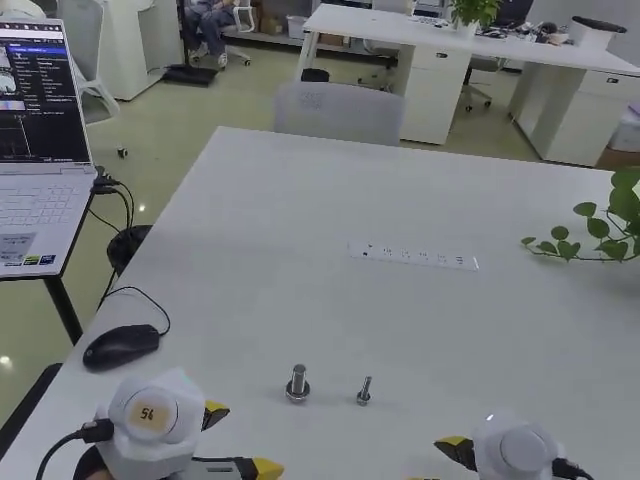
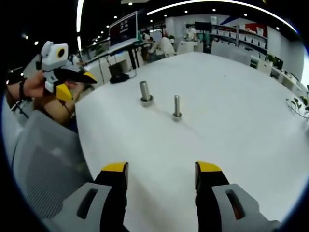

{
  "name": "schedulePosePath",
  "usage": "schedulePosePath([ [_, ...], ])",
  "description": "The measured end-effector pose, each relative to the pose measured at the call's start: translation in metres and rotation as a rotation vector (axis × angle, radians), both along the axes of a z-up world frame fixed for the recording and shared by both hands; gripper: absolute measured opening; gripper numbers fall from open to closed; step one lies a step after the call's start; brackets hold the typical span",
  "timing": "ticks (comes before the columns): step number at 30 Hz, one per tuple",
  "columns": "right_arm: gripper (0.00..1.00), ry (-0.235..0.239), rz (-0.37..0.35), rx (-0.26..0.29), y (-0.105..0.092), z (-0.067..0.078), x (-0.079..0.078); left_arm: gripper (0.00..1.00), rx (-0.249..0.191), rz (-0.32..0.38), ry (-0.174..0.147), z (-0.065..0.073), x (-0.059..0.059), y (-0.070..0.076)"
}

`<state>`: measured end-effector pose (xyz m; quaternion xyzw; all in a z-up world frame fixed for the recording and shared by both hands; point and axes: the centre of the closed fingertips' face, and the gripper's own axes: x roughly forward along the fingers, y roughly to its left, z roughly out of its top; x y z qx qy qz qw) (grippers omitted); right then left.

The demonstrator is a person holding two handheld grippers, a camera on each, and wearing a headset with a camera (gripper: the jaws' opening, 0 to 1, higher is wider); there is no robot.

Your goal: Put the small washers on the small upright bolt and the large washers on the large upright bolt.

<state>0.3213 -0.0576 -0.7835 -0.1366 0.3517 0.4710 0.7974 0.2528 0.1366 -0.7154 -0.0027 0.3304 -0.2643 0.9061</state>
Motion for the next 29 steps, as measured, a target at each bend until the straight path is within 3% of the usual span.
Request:
schedulePosePath([
  [29, 0.57, 0.017, -0.027, 0.003, -0.0052, -0.0038, -0.0049, 0.62, 0.003, -0.010, 0.003, 0.0012, -0.0024, 0.0002],
])
